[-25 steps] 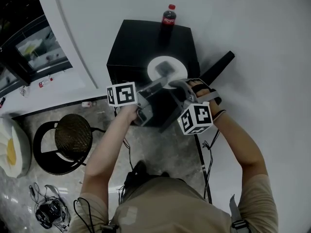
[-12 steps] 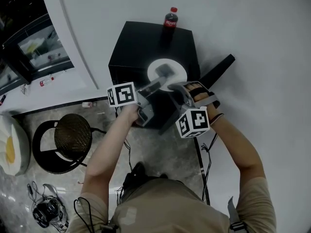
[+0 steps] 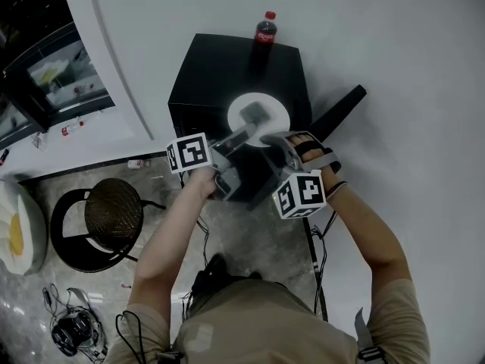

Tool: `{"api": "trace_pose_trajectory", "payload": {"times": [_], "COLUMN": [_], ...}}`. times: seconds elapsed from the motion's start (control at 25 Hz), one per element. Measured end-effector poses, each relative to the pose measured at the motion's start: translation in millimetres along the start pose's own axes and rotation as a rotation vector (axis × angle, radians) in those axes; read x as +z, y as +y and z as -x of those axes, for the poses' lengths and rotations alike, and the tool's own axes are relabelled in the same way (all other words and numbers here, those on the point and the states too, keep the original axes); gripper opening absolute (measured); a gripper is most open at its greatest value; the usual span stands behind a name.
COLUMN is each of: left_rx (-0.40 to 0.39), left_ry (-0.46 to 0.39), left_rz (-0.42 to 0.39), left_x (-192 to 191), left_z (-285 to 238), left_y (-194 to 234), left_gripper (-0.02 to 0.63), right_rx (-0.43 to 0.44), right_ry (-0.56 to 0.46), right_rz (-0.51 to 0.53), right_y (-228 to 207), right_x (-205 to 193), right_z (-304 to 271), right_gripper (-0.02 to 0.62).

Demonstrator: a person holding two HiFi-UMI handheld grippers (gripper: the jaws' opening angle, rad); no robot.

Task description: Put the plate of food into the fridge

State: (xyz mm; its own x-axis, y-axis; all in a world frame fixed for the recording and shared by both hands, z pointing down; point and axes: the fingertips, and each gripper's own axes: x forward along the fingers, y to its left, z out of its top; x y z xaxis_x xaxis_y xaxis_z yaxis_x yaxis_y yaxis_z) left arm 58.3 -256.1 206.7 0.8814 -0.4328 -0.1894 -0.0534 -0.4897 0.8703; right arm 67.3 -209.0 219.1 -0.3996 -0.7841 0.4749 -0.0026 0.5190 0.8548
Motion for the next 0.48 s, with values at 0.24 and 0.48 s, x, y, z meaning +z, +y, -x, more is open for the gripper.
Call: {"api": "trace_pose_trajectory", "payload": {"times": [0.24,0.48], "left_rx": [-0.024,-0.018], "left_ry": [-0.041,-0.061], "left_rz": [0.047,0.06], "left_x": [-7,-12], "left_z": [7,19], "left_y": [-8,-9], "left_gripper": [0.114,0.101], "right_rx": [0.001,0.003], "right_ry": [-0.022,-0.043], "right_rz": [-0.006,0.015], "right_y": [7,16], "right_x": [6,14], "right_z": [4,8], "right_gripper": [0.044,0.044]}}
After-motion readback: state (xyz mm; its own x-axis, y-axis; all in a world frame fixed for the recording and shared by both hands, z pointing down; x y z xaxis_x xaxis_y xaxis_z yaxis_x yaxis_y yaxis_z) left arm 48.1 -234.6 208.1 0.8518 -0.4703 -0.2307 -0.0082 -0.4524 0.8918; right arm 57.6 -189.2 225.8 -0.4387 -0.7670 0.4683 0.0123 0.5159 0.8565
